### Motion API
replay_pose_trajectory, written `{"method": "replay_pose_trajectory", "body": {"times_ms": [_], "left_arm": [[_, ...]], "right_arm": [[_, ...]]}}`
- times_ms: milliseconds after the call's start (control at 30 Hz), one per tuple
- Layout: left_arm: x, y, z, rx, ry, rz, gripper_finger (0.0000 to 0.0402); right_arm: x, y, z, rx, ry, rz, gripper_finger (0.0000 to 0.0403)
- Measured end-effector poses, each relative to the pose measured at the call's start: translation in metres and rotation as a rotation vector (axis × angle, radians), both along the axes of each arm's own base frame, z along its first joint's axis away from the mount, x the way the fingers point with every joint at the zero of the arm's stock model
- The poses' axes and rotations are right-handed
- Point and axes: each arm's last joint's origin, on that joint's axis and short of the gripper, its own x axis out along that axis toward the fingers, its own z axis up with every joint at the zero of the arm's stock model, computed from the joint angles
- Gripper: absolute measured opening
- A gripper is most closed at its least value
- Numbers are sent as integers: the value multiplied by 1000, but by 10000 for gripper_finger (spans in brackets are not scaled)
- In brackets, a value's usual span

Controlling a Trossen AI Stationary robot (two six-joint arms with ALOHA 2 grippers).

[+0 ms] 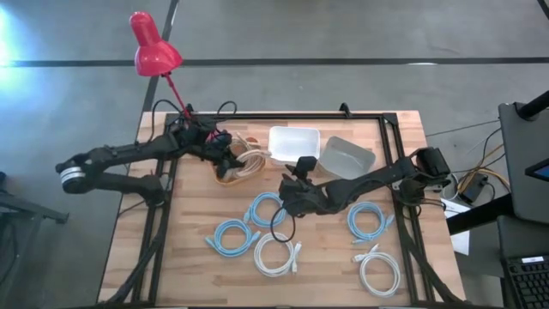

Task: Pick & Place USB Port
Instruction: Put the brown usb cable into the yellow bin

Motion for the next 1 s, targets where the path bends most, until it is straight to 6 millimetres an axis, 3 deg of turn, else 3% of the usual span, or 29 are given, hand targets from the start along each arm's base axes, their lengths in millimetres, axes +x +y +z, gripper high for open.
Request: {"method": "replay_pose_trajectory", "body": {"times_ms": [400, 633, 1000], "left_arm": [[-11, 12, -14, 17, 58, 107, 46], [-18, 10, -32, 13, 114, 155, 50], [-20, 10, -37, 37, 151, 179, 107]], "right_arm": [[0, 0, 0, -3, 4, 1, 151], [0, -2, 0, -3, 4, -2, 149], [0, -2, 0, 2, -3, -8, 146]]}}
